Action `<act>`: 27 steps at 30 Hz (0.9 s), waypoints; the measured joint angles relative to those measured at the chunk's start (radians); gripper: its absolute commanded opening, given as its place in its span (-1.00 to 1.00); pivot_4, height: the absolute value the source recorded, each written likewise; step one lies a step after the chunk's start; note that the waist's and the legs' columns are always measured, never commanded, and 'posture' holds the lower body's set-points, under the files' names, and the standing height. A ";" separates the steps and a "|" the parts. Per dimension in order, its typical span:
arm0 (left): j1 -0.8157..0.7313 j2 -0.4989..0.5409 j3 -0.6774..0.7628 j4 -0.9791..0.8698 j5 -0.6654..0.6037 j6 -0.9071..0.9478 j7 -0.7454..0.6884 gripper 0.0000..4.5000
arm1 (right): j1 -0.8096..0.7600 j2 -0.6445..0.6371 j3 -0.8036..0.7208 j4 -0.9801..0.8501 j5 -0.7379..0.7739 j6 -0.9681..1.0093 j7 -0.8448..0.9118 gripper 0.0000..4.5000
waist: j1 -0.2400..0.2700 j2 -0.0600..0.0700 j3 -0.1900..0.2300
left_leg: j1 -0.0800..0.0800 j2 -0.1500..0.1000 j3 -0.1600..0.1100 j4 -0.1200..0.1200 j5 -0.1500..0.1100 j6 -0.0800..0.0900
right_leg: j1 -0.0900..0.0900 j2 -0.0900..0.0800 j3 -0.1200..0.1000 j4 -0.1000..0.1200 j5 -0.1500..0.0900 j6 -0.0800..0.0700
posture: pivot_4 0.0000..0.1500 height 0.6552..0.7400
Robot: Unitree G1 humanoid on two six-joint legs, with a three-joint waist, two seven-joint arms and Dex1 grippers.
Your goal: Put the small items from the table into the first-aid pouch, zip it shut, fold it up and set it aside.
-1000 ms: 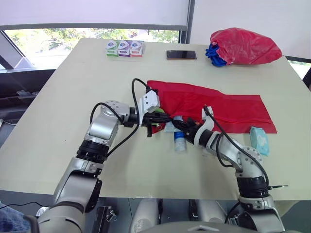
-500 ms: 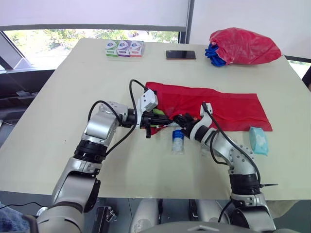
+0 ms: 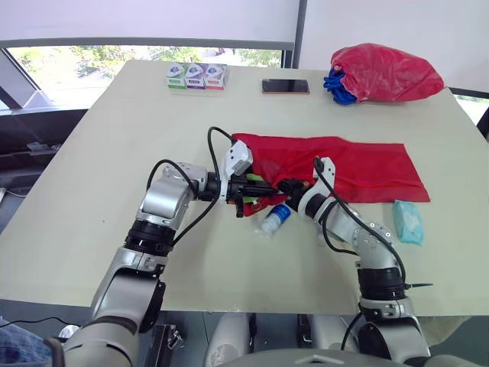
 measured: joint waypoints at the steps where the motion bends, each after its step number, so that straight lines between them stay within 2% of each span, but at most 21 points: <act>1: -0.006 -0.003 -0.008 0.008 0.000 -0.007 -0.004 -1.00 | 0.002 -0.007 -0.001 -0.012 -0.007 0.010 0.004 0.02 | -0.001 0.000 0.000 | 0.000 0.000 0.000 0.000 0.000 0.000 | 0.000 0.000 0.000 0.000 0.000 0.000 | 1.00 1.00; 19: -0.060 -0.023 -0.020 0.225 0.045 -0.165 -0.012 -1.00 | 0.116 -0.166 -0.011 -0.231 -0.007 0.181 0.087 0.02 | 0.001 0.000 0.000 | 0.000 0.000 0.000 0.000 0.000 0.000 | 0.000 0.000 0.000 0.000 0.000 0.000 | 1.00 1.00; 20: -0.060 -0.023 -0.020 0.227 0.048 -0.170 -0.015 -1.00 | 0.121 -0.172 -0.011 -0.235 -0.007 0.181 0.092 -0.25 | 0.001 0.000 0.000 | 0.000 0.000 0.000 0.000 0.000 0.000 | 0.000 0.000 0.000 -0.001 0.000 0.000 | 1.00 1.00; 21: -0.061 -0.023 -0.020 0.228 0.048 -0.174 -0.016 -1.00 | 0.123 -0.176 -0.011 -0.235 -0.008 0.182 0.095 -0.32 | 0.001 0.000 0.000 | 0.000 0.000 0.000 0.000 0.000 0.000 | 0.000 0.000 0.000 0.000 0.000 0.000 | 1.00 1.00; 23: -0.064 -0.026 -0.020 0.234 0.052 -0.180 -0.017 -1.00 | 0.125 -0.186 -0.008 -0.255 -0.011 0.183 0.118 -0.77 | 0.001 0.000 0.000 | 0.000 0.000 0.000 0.000 0.000 0.000 | 0.000 0.000 0.000 -0.001 0.000 0.000 | 1.00 1.00; 24: -0.064 -0.026 -0.020 0.234 0.053 -0.181 -0.017 -1.00 | 0.125 -0.186 -0.008 -0.256 -0.011 0.183 0.119 -0.89 | 0.001 0.000 0.000 | 0.000 0.000 0.000 0.000 0.000 0.000 | 0.000 0.000 0.000 -0.001 0.000 0.000 | 1.00 1.00; 27: -0.065 -0.030 -0.020 0.234 0.058 -0.183 -0.017 -1.00 | 0.125 -0.181 -0.004 -0.257 -0.023 0.183 0.124 -0.89 | 0.001 0.000 0.000 | 0.000 0.000 0.000 0.000 0.000 0.000 | 0.000 0.000 0.000 -0.001 0.000 0.000 | 1.00 1.00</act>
